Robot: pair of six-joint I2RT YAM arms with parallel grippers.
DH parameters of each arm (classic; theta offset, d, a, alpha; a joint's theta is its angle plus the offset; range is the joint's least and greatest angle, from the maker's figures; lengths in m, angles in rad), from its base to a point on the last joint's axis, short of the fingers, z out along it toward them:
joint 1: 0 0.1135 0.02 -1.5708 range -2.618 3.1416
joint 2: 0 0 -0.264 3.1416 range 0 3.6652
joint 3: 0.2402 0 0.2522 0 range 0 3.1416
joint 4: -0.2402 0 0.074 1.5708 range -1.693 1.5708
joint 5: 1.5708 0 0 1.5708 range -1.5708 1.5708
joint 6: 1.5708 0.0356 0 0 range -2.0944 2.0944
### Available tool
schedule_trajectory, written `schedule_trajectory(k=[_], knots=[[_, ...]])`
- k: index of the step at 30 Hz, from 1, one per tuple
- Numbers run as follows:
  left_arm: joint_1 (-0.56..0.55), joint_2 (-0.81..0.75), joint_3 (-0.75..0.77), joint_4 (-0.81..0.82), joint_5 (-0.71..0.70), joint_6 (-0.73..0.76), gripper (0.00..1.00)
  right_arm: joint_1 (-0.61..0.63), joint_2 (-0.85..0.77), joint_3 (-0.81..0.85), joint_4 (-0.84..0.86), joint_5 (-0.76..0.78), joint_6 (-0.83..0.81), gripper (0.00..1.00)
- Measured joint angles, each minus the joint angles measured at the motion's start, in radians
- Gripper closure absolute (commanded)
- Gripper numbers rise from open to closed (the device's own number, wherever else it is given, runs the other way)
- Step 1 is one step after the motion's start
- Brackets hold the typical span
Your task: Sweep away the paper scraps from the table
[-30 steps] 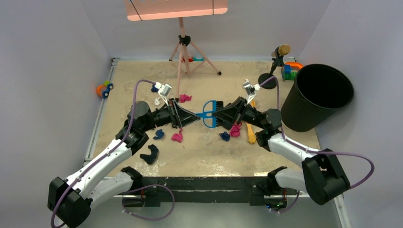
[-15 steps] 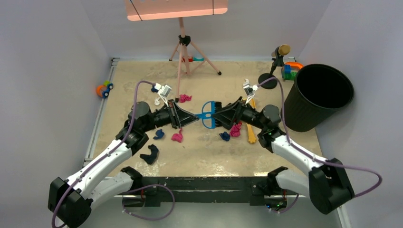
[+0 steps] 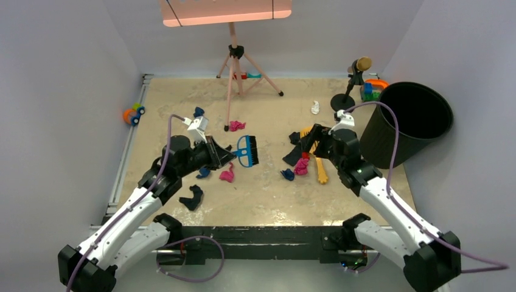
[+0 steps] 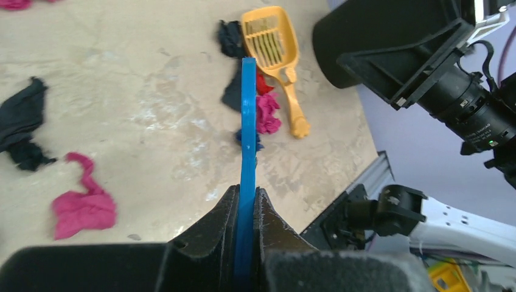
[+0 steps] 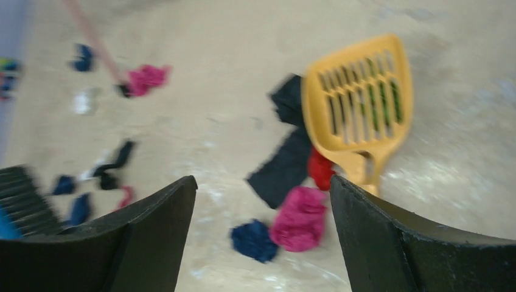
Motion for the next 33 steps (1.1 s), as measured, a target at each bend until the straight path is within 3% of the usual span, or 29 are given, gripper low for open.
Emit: schedule_trajectory(k=[7, 16, 27, 30, 33], knots=[[0.000, -0.039, 0.026, -0.192, -0.174, 0.011, 1.00, 0.027, 0.290, 0.085, -0.248, 0.269, -0.030, 0.17], [0.000, -0.030, 0.271, -0.525, -0.336, 0.090, 1.00, 0.048, 0.479, 0.178, -0.382, 0.420, -0.012, 0.32], [0.000, -0.082, 0.344, -0.698, -0.477, 0.206, 1.00, 0.045, 0.705, 0.291, -0.435, 0.420, -0.002, 0.36], [0.000, -0.089, 0.347, -0.721, -0.509, 0.227, 1.00, 0.032, 0.742, 0.302, -0.435, 0.377, -0.014, 0.41], [0.000, -0.100, 0.350, -0.740, -0.546, 0.247, 1.00, 0.013, 0.793, 0.326, -0.439, 0.345, -0.023, 0.59]])
